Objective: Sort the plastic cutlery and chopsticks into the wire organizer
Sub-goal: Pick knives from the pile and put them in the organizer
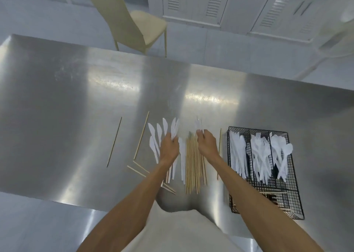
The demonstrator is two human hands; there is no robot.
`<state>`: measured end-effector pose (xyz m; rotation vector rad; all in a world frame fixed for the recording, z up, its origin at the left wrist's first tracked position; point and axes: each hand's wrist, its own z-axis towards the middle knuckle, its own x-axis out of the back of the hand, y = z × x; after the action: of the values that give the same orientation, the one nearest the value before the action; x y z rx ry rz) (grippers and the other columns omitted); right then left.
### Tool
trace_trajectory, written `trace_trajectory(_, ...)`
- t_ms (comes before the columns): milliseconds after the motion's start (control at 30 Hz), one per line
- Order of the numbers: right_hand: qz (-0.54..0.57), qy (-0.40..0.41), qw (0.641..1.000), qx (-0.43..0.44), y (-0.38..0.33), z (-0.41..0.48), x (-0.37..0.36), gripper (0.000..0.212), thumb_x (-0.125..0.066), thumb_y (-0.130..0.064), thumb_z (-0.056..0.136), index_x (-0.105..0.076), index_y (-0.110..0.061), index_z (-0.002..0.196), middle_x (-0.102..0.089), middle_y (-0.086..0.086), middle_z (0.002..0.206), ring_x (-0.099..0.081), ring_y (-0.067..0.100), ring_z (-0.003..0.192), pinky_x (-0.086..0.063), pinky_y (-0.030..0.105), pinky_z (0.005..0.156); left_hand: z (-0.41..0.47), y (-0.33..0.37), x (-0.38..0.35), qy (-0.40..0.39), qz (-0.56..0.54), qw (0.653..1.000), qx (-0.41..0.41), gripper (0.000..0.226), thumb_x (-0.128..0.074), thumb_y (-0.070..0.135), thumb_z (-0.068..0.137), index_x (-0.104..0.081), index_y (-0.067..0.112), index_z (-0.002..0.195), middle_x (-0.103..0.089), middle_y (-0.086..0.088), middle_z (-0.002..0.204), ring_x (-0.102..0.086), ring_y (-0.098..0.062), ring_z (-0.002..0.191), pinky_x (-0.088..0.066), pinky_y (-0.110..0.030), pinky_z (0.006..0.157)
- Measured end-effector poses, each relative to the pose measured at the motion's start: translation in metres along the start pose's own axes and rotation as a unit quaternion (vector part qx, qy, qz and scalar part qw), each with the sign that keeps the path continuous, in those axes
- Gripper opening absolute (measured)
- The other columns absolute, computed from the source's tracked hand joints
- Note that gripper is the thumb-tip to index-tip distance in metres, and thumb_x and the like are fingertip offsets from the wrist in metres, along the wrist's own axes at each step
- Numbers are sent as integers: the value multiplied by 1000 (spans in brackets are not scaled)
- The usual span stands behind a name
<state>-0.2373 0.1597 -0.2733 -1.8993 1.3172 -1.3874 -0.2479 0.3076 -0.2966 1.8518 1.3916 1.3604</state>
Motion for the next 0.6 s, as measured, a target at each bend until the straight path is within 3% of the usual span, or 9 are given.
trace_trajectory(100,7,5,1000,-25,17,-4,38,39,-48,-48,104,-50,-12,91,-49,1,78,-49,18,72,-40,36,67,-11,17,-31,-35,11,999,-24,23,-41,28,107,-54,9,109,-60,-4,99,-59,-19,89,-49,-35,80)
trace_trajectory(167,10,6,999,-36,29,-5,62,35,-50,-43,104,-52,-9,96,-58,8,85,-55,20,68,-47,38,64,-18,29,-52,-64,13,998,-24,24,-38,32,107,-52,13,105,-58,-1,93,-58,-16,81,-49,-32,73)
trace_trajectory(267,50,10,997,-53,43,-10,93,28,-46,-33,107,-52,-6,101,-66,12,87,-60,18,55,-53,36,53,-28,48,-80,-99,-41,994,-12,28,-38,25,105,-57,5,100,-54,-5,81,-52,-18,69,-42,-34,62)
trace_trajectory(433,48,4,988,-145,65,-13,125,19,-43,-8,104,-47,-1,121,-66,22,110,-65,23,76,-57,31,60,-43,75,-116,-149,-48,988,-8,17,-39,14,100,-49,10,87,-50,-11,82,-46,-21,71,-37,-37,61)
trace_trajectory(533,36,17,986,-163,74,-15,136,28,-50,1,98,-45,-6,125,-66,22,113,-71,26,83,-60,28,60,-51,84,-134,-180,-45,982,20,14,-39,6,98,-47,8,87,-58,-14,86,-59,-21,64,-50,-28,50)
trace_trajectory(600,18,17,986,-167,79,-15,140,27,-53,3,97,-48,-2,123,-66,23,111,-74,30,87,-62,33,64,-56,87,-145,-184,-49,981,34,21,-42,1,97,-47,9,79,-63,-16,89,-67,-21,62,-54,-26,48)
